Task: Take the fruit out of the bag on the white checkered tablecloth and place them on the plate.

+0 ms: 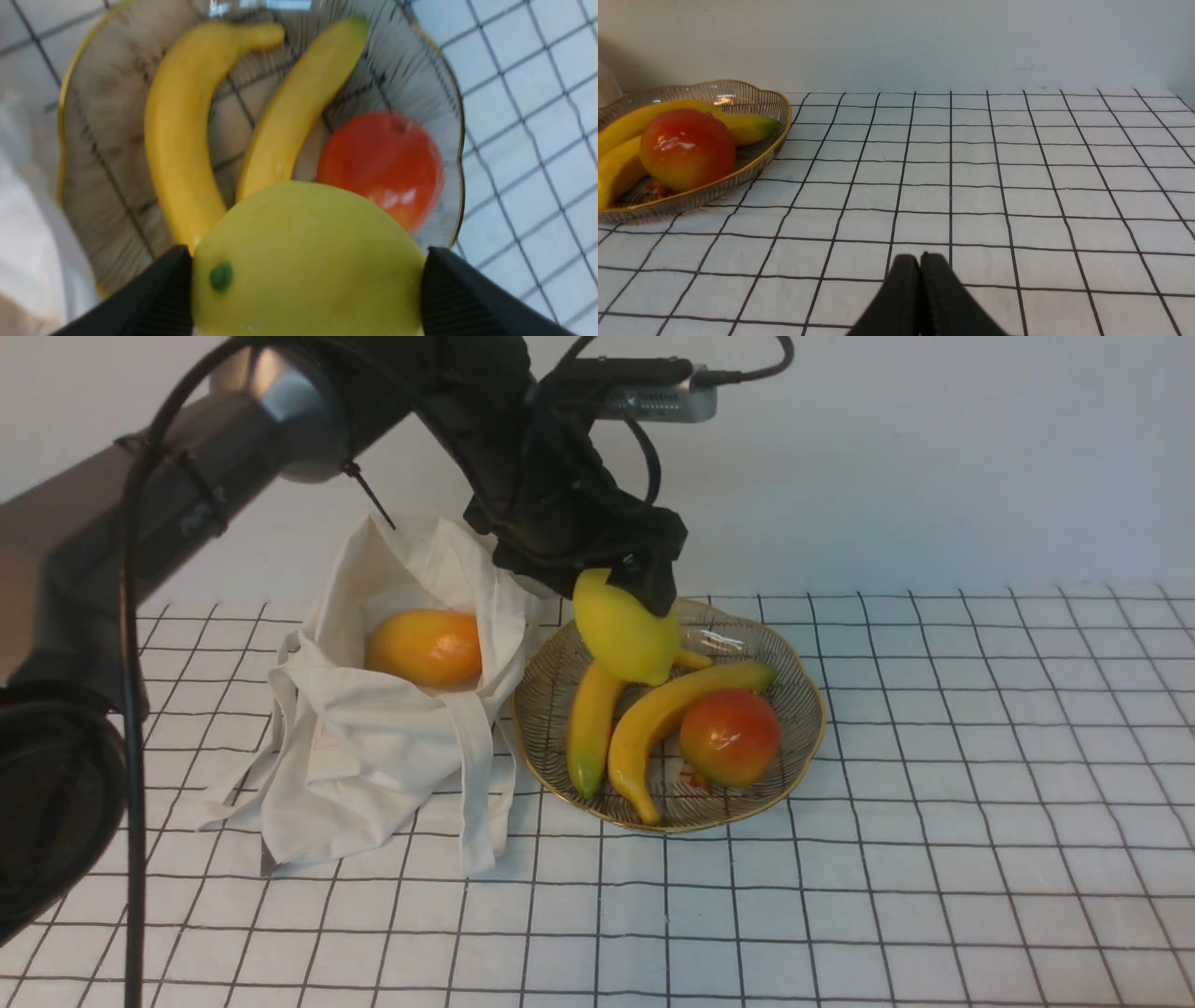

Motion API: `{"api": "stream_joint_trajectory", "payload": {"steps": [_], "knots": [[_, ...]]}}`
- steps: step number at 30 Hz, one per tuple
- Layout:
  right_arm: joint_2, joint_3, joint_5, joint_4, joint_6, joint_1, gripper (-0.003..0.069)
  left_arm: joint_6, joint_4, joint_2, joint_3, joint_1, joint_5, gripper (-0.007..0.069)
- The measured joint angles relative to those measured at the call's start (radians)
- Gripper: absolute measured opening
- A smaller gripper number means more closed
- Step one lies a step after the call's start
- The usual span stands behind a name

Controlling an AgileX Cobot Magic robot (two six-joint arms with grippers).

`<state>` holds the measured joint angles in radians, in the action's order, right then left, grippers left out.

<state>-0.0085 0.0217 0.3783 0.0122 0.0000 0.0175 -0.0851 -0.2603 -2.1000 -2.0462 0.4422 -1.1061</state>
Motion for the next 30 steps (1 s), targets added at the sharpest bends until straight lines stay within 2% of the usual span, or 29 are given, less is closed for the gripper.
{"api": "stream_joint_trajectory", "payload": {"steps": [4,12,19,22,23,24,27,29,30], "knots": [[0.000,0.000,0.000,0.000,0.000,0.000,-0.0016,0.026,0.009,-0.027,0.000,0.011,0.070,0.0551],[0.000,0.000,0.000,0.000,0.000,0.000,-0.0016,0.040,0.069,-0.074,0.000,0.011,0.147,0.0634],[0.000,0.000,0.000,0.000,0.000,0.000,-0.0016,0.071,0.071,-0.063,-0.001,0.011,0.132,0.0615],[0.000,0.000,0.000,0.000,0.000,0.000,-0.0016,0.074,0.084,-0.031,-0.027,0.011,0.071,0.0522],[0.000,0.000,0.000,0.000,0.000,0.000,-0.0016,0.074,0.093,-0.018,-0.041,0.011,0.044,0.0469],[0.000,0.000,0.000,0.000,0.000,0.000,-0.0016,0.067,0.115,0.014,-0.083,0.011,-0.026,0.0367],[0.000,0.000,0.000,0.000,0.000,0.000,-0.0016,0.026,0.149,0.076,-0.150,0.011,-0.117,0.0158],[0.000,0.000,0.000,0.001,0.000,0.000,-0.0016,-0.011,0.170,0.128,-0.171,0.011,-0.133,0.0052],[0.000,0.000,0.000,0.001,0.000,0.000,-0.0016,-0.025,0.176,0.161,-0.175,0.011,-0.136,0.0030]]}}
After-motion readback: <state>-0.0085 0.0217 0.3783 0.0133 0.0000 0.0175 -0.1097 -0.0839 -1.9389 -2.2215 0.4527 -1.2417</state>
